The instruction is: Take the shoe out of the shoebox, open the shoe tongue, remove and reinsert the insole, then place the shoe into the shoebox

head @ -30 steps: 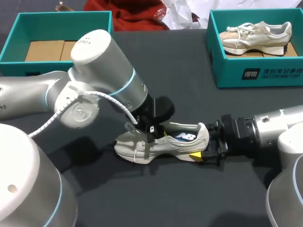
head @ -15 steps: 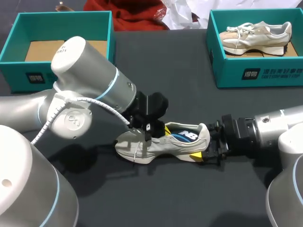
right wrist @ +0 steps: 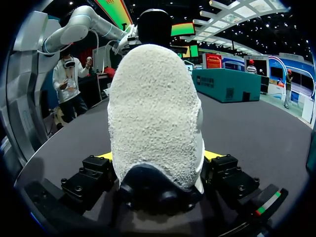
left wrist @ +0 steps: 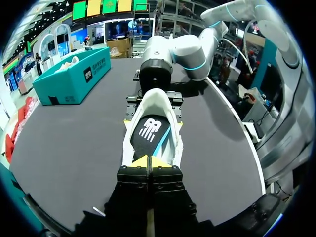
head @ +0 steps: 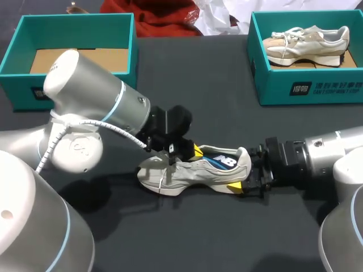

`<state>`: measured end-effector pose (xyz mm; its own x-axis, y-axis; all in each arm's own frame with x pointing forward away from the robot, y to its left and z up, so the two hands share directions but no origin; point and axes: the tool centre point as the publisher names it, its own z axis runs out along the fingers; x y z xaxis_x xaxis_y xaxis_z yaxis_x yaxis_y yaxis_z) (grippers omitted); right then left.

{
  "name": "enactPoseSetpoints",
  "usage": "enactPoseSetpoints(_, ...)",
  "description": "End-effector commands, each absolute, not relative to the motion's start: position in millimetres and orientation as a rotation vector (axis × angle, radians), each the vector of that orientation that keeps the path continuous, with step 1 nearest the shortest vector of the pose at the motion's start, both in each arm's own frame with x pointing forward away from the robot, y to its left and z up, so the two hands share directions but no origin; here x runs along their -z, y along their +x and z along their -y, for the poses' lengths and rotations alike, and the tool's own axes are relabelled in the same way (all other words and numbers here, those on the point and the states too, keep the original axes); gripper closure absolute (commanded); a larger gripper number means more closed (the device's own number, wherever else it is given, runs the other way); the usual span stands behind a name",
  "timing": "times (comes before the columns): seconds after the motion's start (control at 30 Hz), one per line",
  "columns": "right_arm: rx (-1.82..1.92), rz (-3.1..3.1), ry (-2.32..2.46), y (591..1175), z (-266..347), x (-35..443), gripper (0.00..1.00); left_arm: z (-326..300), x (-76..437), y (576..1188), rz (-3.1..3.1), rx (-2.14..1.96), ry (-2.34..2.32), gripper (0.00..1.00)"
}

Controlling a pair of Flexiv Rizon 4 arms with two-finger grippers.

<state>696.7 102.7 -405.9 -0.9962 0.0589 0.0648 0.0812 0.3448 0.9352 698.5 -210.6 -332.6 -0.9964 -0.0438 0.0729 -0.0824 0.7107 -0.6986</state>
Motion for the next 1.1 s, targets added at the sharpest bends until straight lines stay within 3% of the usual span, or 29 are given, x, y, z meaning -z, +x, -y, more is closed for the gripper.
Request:
enactPoseSetpoints(0.03,1.775,2.564,-0.135,696.0,-103.2,406.7,1.00,209.5,336.1,700.2,2.829,-1.213,0.126,1.00)
enactPoseSetpoints(0.83,1.775,2.564,-0.135,696.0,-103.2,406.7,1.00,226.9,327.1,708.0,2.791,-1.222,0.122,1.00)
enactPoseSetpoints(0.87,1.775,2.564,-0.135,696.0,-103.2,406.7,1.00,227.6,326.8,707.2,2.803,-1.211,0.102,0.97)
enactPoseSetpoints(1.0,1.775,2.564,-0.135,696.0,-103.2,406.7,1.00,230.3,323.9,703.6,2.847,-1.165,0.022,0.67)
enactPoseSetpoints(1.1,1.775,2.564,-0.135,696.0,-103.2,406.7,1.00,233.2,321.1,702.4,2.867,-1.126,-0.037,0.57)
